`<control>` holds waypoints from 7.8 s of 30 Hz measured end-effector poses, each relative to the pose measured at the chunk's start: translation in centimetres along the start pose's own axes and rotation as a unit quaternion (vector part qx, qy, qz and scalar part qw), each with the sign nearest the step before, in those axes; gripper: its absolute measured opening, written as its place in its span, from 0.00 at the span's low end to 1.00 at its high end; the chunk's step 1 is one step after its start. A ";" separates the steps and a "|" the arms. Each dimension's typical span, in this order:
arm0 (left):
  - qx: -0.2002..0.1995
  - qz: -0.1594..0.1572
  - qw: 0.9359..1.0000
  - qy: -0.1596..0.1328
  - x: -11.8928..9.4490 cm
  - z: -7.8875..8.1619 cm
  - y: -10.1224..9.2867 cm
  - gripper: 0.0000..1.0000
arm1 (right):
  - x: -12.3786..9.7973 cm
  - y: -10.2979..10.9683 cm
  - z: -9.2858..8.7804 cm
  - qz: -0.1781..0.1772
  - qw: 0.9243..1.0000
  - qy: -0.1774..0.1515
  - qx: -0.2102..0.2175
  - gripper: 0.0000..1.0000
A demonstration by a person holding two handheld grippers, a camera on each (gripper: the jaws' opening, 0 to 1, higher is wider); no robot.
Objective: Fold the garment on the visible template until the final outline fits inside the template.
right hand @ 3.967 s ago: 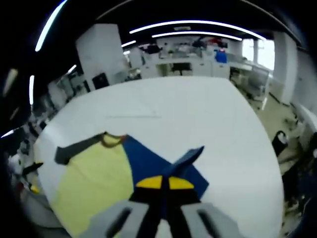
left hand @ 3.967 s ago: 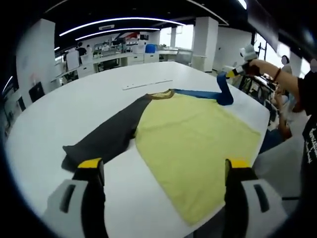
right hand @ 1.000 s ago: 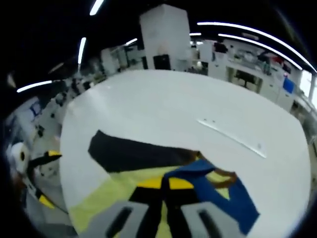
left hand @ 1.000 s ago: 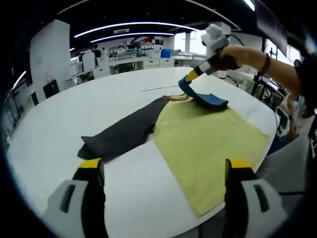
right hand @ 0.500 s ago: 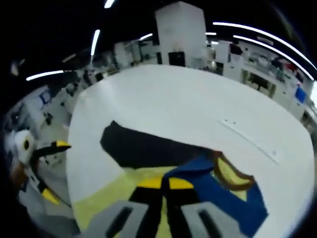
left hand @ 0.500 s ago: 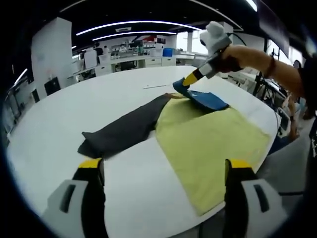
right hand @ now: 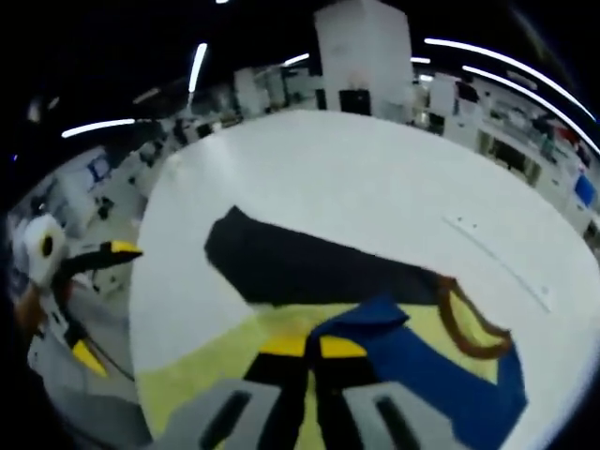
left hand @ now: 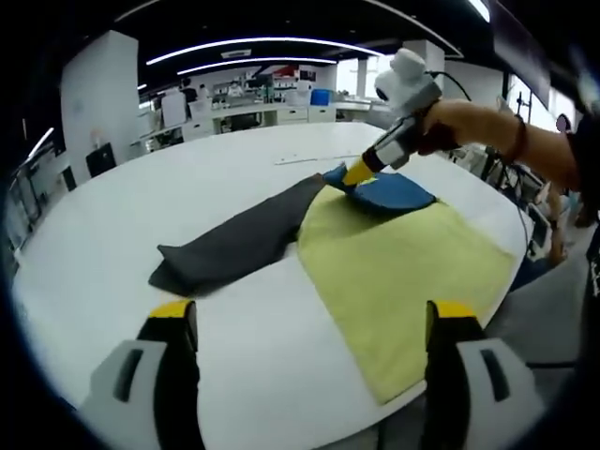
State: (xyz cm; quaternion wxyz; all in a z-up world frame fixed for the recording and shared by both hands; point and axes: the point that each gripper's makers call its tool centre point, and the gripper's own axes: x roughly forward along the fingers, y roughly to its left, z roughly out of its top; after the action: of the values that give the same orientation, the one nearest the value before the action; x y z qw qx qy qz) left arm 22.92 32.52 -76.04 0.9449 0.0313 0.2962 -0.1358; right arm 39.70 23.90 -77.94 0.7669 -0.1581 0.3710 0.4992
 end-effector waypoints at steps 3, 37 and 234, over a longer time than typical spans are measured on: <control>0.000 0.000 1.000 0.001 0.0 0.0 0.0 0.99 | 0.7 0.1 -0.2 0.002 1.000 -0.003 0.005 0.00; -0.010 0.047 0.999 0.018 -0.3 0.0 5.3 0.99 | -3.9 -0.2 -1.4 0.022 0.995 -0.081 0.054 0.98; -0.231 0.159 0.957 -0.074 7.0 8.0 16.2 0.00 | -18.7 1.6 -15.4 -0.058 0.992 -0.109 0.005 0.99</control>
State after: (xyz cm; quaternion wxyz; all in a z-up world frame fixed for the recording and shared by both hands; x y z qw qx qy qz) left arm 37.27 45.36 -73.77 0.9549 -0.1514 0.2402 0.0864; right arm 27.74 3.01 -74.51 0.8311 -0.1198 0.2782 0.4664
